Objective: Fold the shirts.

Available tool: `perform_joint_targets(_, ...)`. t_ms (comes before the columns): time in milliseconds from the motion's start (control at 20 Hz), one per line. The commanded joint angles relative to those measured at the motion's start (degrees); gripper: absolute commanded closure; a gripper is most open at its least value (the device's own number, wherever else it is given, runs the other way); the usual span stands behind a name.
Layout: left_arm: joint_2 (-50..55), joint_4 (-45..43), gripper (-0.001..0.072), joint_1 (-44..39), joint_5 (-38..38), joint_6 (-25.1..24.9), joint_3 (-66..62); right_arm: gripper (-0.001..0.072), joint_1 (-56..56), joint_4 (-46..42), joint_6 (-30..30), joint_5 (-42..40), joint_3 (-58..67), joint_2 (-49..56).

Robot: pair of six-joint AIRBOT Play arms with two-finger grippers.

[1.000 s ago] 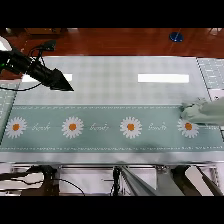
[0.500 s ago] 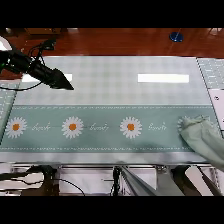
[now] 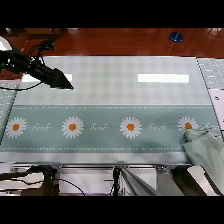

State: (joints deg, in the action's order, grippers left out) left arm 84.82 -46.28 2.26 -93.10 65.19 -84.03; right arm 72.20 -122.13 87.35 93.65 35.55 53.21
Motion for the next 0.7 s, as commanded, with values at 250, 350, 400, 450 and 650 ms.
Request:
perform_joint_targets(250,2.08,0.31,-0.0013,-0.87,11.91,-0.24,0.02,0.0288,-6.36,48.02,-2.08,-44.57,19.28,1.29)
perform_joint_targets(350,2.86,3.85,-0.001,-1.38,19.17,-0.24,0.0,0.0287,-16.85,67.58,-9.77,-48.19,28.3,7.04)
perform_joint_targets(400,2.71,4.66,0.0051,-2.19,22.45,-0.26,-0.2,0.0288,-22.95,70.51,-12.07,-44.57,32.76,10.47)
perform_joint_targets(450,2.62,2.71,0.0186,-3.58,23.71,-0.5,-1.33,0.0288,-29.97,69.79,-12.59,-39.52,36.83,13.9)
perform_joint_targets(650,2.4,-23.15,0.0219,-13.94,21.14,7.21,-8.13,0.0287,-54.03,50.58,-11.47,-25.94,40.7,21.27)
